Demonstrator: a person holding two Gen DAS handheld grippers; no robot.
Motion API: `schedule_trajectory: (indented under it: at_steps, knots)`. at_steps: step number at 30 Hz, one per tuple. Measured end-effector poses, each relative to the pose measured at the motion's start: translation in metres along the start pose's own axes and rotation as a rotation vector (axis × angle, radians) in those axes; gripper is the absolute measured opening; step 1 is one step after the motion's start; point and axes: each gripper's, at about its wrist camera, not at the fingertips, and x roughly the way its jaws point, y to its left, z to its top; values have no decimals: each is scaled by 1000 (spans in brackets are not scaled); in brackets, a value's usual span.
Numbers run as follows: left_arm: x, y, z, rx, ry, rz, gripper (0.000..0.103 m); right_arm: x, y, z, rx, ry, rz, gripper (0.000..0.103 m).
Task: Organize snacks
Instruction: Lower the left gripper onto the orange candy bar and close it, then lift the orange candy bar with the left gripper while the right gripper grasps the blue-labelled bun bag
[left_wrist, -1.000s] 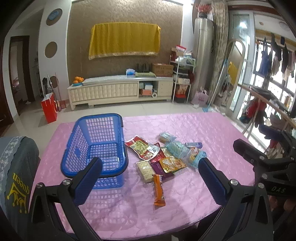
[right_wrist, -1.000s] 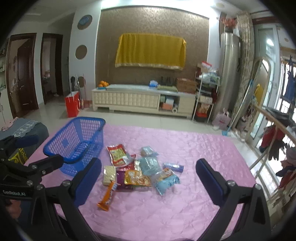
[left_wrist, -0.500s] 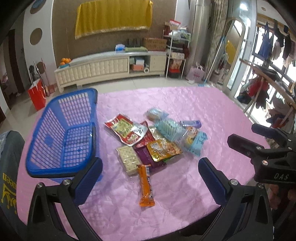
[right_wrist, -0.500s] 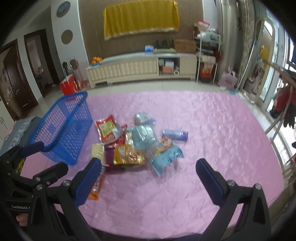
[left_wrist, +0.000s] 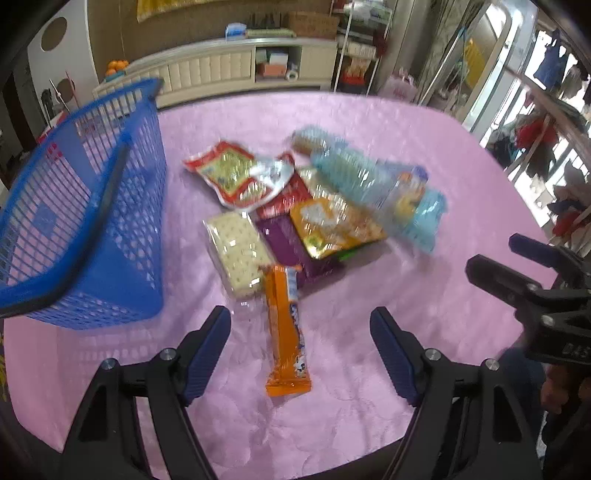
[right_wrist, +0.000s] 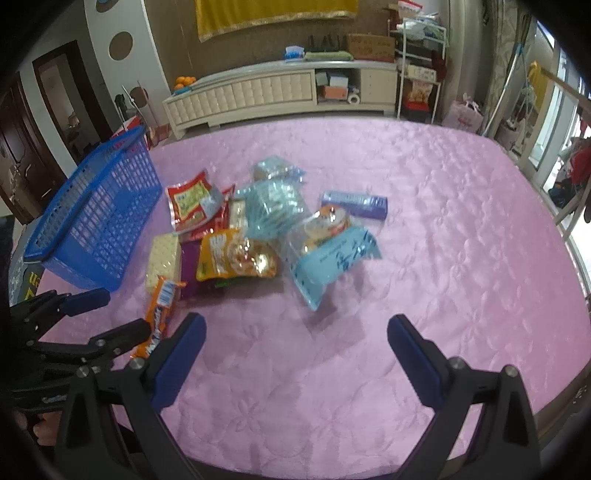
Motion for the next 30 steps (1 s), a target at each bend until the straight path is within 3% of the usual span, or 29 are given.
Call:
schedule_trajectory:
  at_steps: [5, 9, 11, 14, 20, 30]
  knots:
    - [25, 2, 1, 10, 50, 42, 73, 10, -7, -3, 19, 22, 4, 100]
    - [39, 6, 0, 6, 80, 57, 61, 16, -10, -2, 19, 30, 5, 100]
    - [47, 6, 0, 8, 95, 52, 44, 18, -10, -2, 17, 35, 7, 100]
    - [56, 5, -1, -1, 112, 44, 25, 19, -10, -1, 13, 39, 5, 100]
    - [60, 6, -2, -20, 106, 25, 21, 19, -9, 2, 7, 37, 4, 100]
    - [26, 0, 14, -20, -13, -10, 21, 16, -14, 18, -41, -7, 33, 100]
